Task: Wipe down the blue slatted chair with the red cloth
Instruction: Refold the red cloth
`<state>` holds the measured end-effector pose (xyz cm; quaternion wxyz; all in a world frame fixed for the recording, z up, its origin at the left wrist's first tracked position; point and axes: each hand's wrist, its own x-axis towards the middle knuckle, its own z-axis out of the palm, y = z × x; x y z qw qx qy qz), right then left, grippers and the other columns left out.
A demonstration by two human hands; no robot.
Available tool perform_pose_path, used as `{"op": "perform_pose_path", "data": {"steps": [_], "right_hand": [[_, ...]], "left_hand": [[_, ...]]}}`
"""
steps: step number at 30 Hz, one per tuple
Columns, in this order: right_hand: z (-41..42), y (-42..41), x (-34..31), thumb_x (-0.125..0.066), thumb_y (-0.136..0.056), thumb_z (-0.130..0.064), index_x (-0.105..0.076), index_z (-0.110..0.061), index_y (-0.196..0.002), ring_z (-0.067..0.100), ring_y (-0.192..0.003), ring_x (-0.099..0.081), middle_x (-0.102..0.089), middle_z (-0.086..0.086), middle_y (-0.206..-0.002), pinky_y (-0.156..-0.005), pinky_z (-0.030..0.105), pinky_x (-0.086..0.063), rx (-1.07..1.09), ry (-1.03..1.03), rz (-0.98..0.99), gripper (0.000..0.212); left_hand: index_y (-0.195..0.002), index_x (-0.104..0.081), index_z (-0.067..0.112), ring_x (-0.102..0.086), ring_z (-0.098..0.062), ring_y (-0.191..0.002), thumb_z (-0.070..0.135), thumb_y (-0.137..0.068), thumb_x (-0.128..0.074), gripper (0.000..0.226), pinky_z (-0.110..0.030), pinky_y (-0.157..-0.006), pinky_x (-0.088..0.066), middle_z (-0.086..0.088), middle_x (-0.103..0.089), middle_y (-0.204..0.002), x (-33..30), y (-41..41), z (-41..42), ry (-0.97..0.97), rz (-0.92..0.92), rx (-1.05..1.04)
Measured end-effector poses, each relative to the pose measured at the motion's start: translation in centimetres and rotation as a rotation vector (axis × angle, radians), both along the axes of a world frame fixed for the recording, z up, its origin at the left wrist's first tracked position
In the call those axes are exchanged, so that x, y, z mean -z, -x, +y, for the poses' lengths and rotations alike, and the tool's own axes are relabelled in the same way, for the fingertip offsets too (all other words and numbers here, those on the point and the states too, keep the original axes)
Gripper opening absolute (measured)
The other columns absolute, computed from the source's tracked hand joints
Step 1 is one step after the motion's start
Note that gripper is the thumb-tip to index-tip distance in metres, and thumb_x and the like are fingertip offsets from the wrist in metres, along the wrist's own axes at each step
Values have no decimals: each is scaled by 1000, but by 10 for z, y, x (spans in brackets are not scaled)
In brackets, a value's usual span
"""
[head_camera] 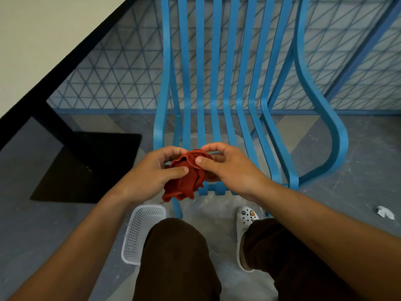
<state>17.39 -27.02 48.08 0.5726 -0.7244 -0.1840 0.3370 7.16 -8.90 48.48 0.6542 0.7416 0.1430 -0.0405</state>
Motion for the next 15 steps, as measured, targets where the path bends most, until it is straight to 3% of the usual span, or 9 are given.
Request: {"op": "perform_pose_path", "data": {"steps": [3,6,10,12,15], "right_hand": [[16,7,31,-75,-91,-19,-53,-15,-103,20,-76,-74,-74,11,-89,-77,37,-61,47,-7,164,25],[39,18,70,-75,-91,-20,-57,-16,-90,16,-75,-75,-75,4,-82,-74,31,-62,-6,30,232,19],[67,39,126,-75,-92,-19,-63,-12,-97,17,-82,-76,-76,9,-91,-76,31,-61,-19,72,298,15],[79,51,155,-73,-94,-19,-65,-9,-102,18,-84,-76,-75,11,-97,-75,28,-62,-18,106,344,15],[97,63,198,-70,-96,-20,-69,-8,-108,15,-88,-77,-76,10,-103,-75,26,-60,-34,178,362,17]], "left_hand": [[-127,-65,20,-71,-20,-109,2,-91,-67,39,-41,-85,-61,-2,-70,-122,29,13,21,34,47,-8],[-124,-65,21,-70,-19,-109,4,-90,-70,39,-42,-87,-61,-1,-69,-121,66,33,44,-47,81,-59],[-101,-64,16,-73,-27,-94,-1,-87,-72,24,-43,-74,-64,-9,-68,-108,119,57,69,-112,165,-191],[-92,-62,8,-72,-25,-89,0,-86,-73,15,-32,-64,-62,-8,-68,-102,147,66,77,-140,209,-248],[-96,-66,0,-66,-12,-94,2,-88,-72,10,-16,-59,-56,-5,-69,-105,188,75,85,-172,301,-300]]}}
